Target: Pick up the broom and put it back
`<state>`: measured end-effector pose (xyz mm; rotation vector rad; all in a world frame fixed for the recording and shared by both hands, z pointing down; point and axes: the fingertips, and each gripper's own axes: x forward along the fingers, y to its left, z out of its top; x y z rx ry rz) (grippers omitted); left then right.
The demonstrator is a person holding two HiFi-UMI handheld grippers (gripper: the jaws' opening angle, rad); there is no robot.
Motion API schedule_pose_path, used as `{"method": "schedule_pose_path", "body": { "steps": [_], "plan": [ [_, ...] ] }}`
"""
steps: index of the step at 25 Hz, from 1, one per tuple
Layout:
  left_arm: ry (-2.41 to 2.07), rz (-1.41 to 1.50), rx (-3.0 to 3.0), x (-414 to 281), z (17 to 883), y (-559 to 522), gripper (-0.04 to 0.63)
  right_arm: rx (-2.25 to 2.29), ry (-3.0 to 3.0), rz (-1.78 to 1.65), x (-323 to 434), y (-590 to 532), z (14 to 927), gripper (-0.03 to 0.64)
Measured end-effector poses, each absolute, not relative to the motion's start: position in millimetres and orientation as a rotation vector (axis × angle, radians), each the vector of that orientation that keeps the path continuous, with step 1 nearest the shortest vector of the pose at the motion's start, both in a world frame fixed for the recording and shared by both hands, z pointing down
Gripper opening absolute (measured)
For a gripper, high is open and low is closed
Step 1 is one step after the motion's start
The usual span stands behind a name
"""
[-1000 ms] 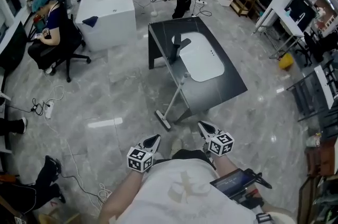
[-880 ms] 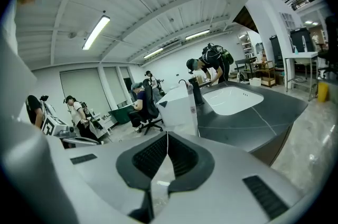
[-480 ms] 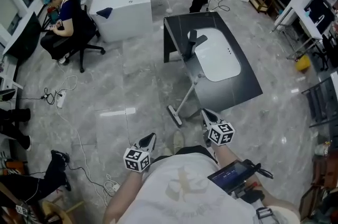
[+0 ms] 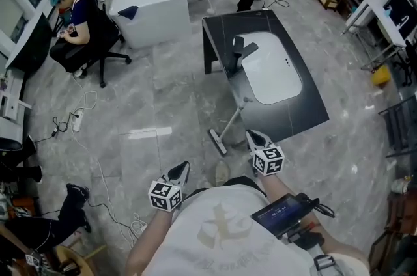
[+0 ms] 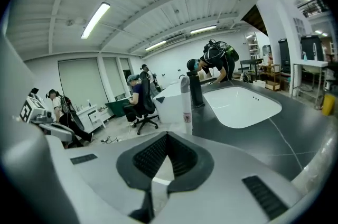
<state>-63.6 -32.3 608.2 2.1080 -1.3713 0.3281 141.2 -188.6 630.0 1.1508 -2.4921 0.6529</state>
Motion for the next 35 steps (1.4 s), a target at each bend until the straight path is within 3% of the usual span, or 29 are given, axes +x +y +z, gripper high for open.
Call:
{"method": "schedule_pose_path", "body": {
  "steps": [5, 9, 23, 31, 35],
  "plan": [
    [-1.374, 0.334, 2.108, -64, 605, -50, 0.012, 1.217, -2.492, 0.727, 145, -213, 635, 0.02],
    [-1.382, 0.339, 2.106, -68, 604, -66, 0.012, 1.204, -2.467, 0.757, 139, -227, 644, 0.117],
    [-1.458, 0.361, 2.057, -86, 605, -88, 0.012, 1.198, -2.415, 0.834, 119, -278, 673, 0.216],
    [-1.488, 0.372, 2.006, -86, 611, -88, 0.012, 1.211, -2.426, 0.821, 109, -295, 675, 0.218],
    [-1.51, 0.369, 1.981, -86, 612, -87, 0.012, 1.21, -2.426, 0.814, 107, -300, 678, 0.181]
  ]
}}
